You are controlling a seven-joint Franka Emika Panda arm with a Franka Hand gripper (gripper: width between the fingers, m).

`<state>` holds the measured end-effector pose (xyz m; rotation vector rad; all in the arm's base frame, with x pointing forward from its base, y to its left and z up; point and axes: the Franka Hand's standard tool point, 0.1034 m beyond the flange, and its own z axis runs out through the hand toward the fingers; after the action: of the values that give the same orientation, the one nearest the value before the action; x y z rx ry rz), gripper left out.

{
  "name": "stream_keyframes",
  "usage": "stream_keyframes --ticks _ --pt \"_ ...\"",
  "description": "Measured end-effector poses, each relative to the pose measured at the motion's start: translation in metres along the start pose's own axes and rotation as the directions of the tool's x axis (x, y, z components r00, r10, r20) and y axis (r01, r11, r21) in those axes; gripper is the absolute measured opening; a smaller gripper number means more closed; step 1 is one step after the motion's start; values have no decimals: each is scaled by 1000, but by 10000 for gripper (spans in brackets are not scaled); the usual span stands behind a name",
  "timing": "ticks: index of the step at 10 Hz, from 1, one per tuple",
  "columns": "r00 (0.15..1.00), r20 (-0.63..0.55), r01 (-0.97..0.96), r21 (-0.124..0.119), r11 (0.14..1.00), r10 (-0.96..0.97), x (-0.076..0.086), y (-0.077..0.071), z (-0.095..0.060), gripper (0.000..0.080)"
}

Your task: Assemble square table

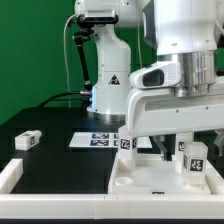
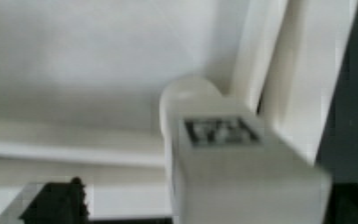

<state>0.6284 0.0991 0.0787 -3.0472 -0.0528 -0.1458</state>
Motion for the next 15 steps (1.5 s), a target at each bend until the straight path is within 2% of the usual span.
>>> stream_keyframes --ticks 1,2,3,4,7,10,12,14,15 --pt "1000 3 -9 -1 1000 9 -2 0 2 640" --pt "1000 3 -10 -1 1000 10 -2 1 2 472" --pt "997 3 -75 0 997 75 -2 0 2 472" --pt "988 3 -157 0 988 157 -2 0 2 294" --pt "948 4 -317 -1 948 317 -3 0 3 288" --pt "787 23 -617 -10 787 617 -6 -6 4 288" --pt "525 40 -850 -29 527 850 -9 -6 4 290" --pt "226 59 -974 18 225 972 -4 -8 6 290" --pt "65 68 -998 18 64 996 -3 -14 6 290"
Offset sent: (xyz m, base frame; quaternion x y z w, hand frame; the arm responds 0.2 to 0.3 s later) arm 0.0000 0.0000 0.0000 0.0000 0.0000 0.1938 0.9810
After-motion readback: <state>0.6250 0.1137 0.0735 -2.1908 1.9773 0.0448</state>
